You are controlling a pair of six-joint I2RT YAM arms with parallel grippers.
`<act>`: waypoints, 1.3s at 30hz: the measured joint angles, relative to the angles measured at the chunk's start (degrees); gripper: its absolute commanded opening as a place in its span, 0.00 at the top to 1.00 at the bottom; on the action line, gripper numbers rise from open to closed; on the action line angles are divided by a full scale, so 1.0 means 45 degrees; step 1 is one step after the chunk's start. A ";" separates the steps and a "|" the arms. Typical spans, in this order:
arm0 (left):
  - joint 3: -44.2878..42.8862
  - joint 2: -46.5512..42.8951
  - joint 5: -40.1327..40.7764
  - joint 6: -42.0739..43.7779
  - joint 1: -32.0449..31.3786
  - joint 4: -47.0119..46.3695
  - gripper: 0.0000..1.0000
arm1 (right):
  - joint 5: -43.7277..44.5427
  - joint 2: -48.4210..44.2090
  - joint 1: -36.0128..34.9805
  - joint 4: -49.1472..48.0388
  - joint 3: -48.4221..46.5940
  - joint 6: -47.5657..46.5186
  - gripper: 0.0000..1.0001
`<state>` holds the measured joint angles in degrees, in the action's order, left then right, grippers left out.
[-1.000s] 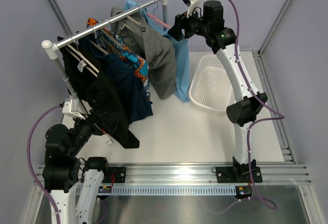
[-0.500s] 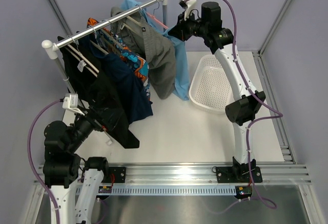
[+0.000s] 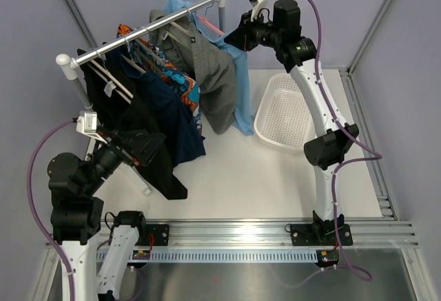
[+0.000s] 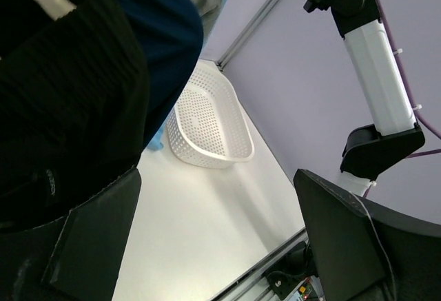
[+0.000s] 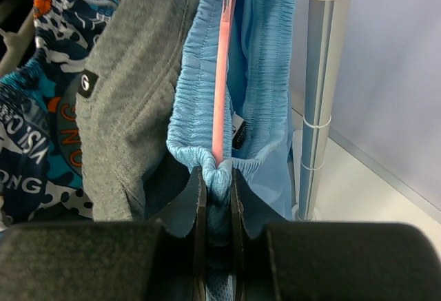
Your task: Remove the shorts from the hanger
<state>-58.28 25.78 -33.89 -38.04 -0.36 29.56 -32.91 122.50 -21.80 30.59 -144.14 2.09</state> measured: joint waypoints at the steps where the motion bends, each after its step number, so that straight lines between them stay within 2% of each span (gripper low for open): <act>1: -0.0117 0.0160 -0.0073 -0.0019 0.0000 -0.0117 0.01 | 0.0063 -0.0044 0.0005 -0.0058 0.0000 0.0117 1.00; 9: -0.0631 0.1360 -0.0393 -0.0525 0.0000 -0.0937 0.01 | 0.0049 -0.0612 0.0204 -0.0180 0.0155 0.0505 1.00; 20: -0.1647 0.3696 -0.0389 -0.1554 -0.0495 -0.2686 0.01 | -0.0287 -0.2254 0.0782 -0.0306 0.1685 0.0291 1.00; 24: -0.2249 0.4648 0.0063 -0.1549 -0.1613 -0.2909 0.01 | -0.0379 -0.3079 0.0855 -0.0267 0.2905 0.0015 1.00; 30: -0.4070 0.6649 0.1923 -0.1088 -0.4357 -0.2574 0.03 | -0.0758 -0.5027 0.1302 -0.0340 0.5994 -0.0427 1.00; 39: -0.5537 0.8932 0.4750 -0.1098 -0.7193 -0.2419 0.16 | -0.1005 -0.8495 0.1977 -0.0214 1.0676 -0.1282 1.00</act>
<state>-83.20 65.98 -12.51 -42.98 -32.73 18.68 -37.43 84.27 -12.91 29.63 -96.09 -3.68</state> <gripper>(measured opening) 0.870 0.175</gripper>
